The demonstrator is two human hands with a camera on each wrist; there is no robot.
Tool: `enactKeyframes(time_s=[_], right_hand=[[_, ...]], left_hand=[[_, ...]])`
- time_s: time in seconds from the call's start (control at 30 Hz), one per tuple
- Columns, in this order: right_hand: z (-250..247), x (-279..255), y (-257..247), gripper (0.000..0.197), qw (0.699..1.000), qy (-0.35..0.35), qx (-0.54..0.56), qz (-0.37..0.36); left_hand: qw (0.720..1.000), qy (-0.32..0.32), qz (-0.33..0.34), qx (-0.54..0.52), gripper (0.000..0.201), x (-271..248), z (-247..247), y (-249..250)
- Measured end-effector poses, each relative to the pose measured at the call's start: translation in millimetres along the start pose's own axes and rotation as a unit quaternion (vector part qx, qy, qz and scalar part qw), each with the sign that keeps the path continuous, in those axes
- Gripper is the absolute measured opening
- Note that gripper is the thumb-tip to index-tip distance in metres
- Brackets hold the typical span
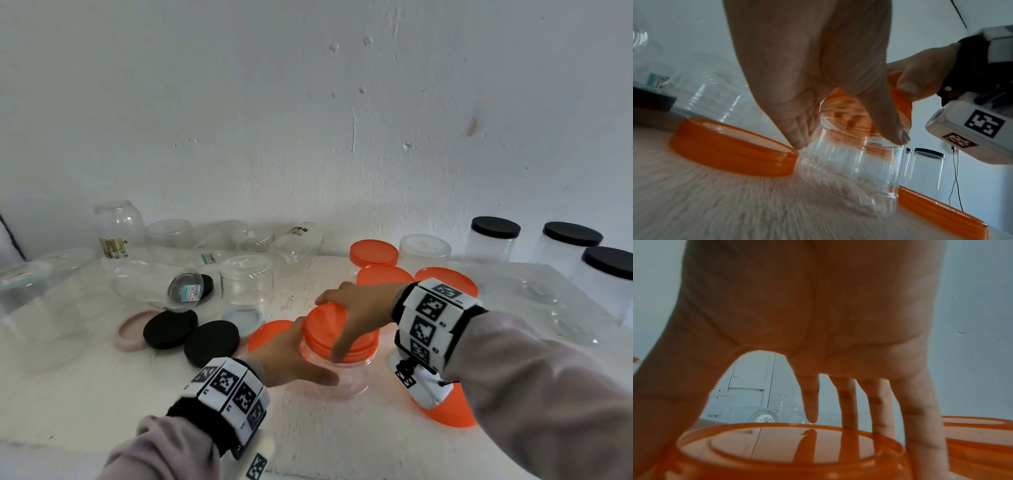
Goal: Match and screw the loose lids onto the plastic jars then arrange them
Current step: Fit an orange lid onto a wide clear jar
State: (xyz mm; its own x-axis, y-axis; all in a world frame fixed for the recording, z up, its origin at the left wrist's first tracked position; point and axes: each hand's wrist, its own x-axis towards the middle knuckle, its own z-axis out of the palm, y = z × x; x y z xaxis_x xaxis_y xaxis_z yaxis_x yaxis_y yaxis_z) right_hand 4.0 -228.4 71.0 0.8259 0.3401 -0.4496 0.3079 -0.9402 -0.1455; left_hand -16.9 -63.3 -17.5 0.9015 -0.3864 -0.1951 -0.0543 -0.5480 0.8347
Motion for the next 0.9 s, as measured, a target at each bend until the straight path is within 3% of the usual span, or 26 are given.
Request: enactKeyframes(time_s=[0.53,0.7,0.9], right_hand=[[8.6,-3.7,-12.0,0.116,0.997,0.01,-0.069,0.037],[-0.4,-3.7,-13.9,0.102,0.998,-0.022,-0.065,-0.005],[5.2,-2.6,-11.5,0.101,0.997,0.009,-0.069,0.033]], left_hand=[[0.999,0.004,0.014,-0.029,0.101,5.4,1.6,-10.2],[0.999,0.01,0.012,-0.043,0.105,5.2,2.9,-13.0],[0.999,0.011,0.016,-0.029,0.102,4.8,3.4,-11.8]])
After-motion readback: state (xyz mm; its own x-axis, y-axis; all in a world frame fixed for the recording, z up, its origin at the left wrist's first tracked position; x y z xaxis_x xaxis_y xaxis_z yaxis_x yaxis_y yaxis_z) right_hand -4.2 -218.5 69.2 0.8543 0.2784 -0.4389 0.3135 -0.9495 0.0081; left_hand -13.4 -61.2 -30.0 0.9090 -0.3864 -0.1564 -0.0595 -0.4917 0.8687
